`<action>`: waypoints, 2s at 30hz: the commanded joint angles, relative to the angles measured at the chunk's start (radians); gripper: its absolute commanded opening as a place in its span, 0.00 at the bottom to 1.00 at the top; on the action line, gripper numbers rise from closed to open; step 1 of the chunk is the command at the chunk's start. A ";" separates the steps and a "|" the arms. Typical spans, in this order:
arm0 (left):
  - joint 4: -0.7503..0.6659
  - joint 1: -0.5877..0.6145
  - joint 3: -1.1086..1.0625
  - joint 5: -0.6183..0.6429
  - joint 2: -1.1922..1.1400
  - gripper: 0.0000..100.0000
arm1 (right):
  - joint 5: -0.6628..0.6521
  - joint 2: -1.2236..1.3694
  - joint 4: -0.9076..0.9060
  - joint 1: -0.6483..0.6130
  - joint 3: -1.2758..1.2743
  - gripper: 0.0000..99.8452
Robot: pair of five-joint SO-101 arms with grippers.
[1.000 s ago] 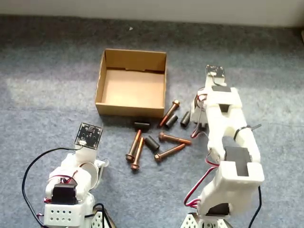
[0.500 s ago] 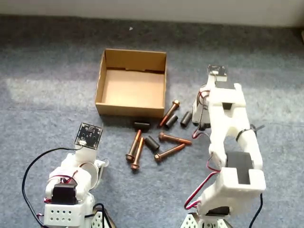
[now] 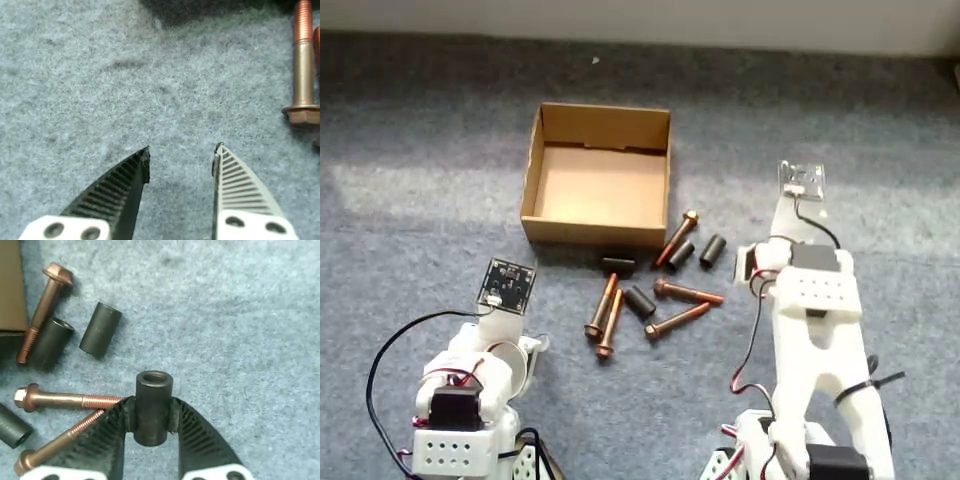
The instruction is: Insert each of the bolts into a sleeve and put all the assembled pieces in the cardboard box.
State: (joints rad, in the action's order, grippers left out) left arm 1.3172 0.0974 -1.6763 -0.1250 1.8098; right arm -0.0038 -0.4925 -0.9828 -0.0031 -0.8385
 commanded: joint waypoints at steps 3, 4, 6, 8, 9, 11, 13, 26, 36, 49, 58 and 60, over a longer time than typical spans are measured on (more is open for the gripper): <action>0.009 0.002 0.061 -0.009 0.002 0.22 | 0.075 -0.091 0.116 0.067 -0.085 0.00; 0.009 0.002 0.088 -0.009 0.002 0.22 | 0.106 -0.091 0.131 0.081 -0.091 0.00; 0.009 0.004 0.157 -0.011 0.002 0.22 | 0.146 -0.091 0.151 0.101 -0.093 0.00; 0.003 -0.005 0.223 -0.011 -0.001 0.22 | 0.173 -0.091 0.151 0.117 -0.094 0.00; 0.003 -0.005 0.260 -0.011 -0.005 0.22 | 0.189 -0.091 0.151 0.125 -0.094 0.00; 0.002 -0.022 0.337 -0.011 -0.007 0.22 | 0.215 -0.090 0.151 0.140 -0.096 0.00; 0.003 -0.036 0.404 -0.011 -0.008 0.22 | 0.229 -0.090 0.151 0.154 -0.097 0.00; 0.002 -0.242 0.823 -0.129 -0.433 0.15 | 0.236 -0.091 0.249 0.197 -0.179 0.00; 0.009 -0.487 1.339 -0.124 -1.191 0.03 | 0.238 -0.091 0.251 0.229 -0.180 0.00; 0.011 -0.610 1.965 -0.095 -1.982 0.02 | 0.238 -0.091 0.291 0.255 -0.186 0.00; 0.183 -0.627 2.417 -0.095 -2.445 0.16 | 0.238 -0.091 0.291 0.257 -0.186 0.00; 0.196 -0.638 2.499 -0.095 -2.529 0.16 | 0.238 -0.091 0.291 0.257 -0.186 0.00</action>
State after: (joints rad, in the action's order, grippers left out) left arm 1.4722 -0.5071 0.6345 -0.2294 -0.5961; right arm 0.2248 -0.5416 -0.7096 0.2440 -1.0319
